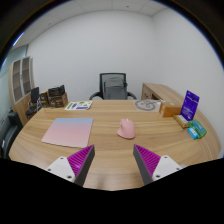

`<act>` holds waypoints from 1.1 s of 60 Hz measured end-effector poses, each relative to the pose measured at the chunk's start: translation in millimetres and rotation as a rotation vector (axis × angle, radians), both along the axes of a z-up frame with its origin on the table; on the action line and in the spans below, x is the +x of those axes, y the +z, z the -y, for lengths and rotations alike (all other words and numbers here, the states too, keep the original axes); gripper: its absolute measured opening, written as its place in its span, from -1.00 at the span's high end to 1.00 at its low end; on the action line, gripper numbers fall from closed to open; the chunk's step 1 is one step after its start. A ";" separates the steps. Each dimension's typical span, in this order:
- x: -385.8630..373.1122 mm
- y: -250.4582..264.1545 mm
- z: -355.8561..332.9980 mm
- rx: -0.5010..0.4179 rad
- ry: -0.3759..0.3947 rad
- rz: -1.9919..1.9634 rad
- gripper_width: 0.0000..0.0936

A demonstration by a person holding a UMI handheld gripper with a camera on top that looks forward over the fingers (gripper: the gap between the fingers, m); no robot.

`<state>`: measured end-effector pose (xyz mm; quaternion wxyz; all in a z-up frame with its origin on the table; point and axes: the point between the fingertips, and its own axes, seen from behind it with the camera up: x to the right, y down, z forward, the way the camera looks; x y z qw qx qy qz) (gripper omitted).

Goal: Arrange mouse

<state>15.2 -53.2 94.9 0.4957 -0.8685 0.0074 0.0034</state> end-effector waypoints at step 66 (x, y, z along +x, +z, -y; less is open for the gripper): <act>-66.0 7.7 -224.2 0.044 0.075 -0.013 0.17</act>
